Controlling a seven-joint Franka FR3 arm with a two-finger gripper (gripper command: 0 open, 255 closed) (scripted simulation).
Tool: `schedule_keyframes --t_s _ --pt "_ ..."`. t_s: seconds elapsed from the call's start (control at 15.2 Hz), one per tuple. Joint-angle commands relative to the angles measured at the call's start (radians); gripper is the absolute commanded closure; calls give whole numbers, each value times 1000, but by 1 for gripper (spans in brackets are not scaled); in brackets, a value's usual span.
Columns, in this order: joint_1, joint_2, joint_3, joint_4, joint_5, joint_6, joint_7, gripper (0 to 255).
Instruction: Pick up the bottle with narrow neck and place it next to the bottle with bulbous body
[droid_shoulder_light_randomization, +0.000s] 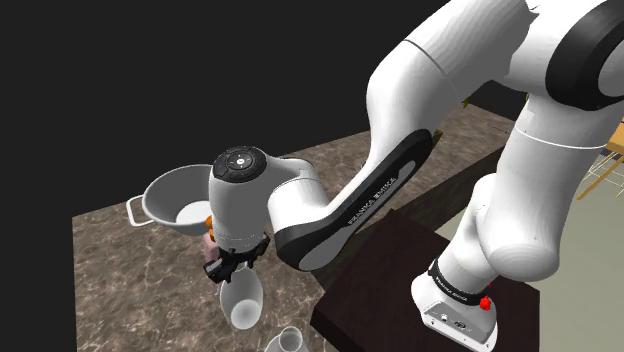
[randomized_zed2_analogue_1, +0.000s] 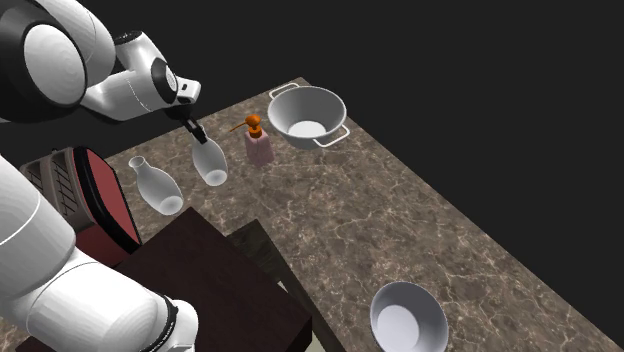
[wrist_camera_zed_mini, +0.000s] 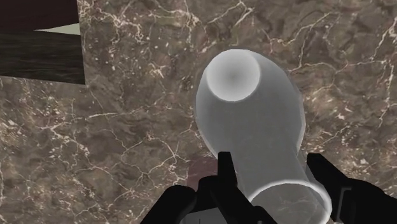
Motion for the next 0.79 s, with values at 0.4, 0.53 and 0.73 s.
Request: schedule_keyframes --t_s 0.4,0.53,0.73 --pt "1 2 -1 0 -3 3 3 0" --pt "1 2 -1 0 -3 3 3 0" --pt "1 2 -1 0 -3 3 3 0"
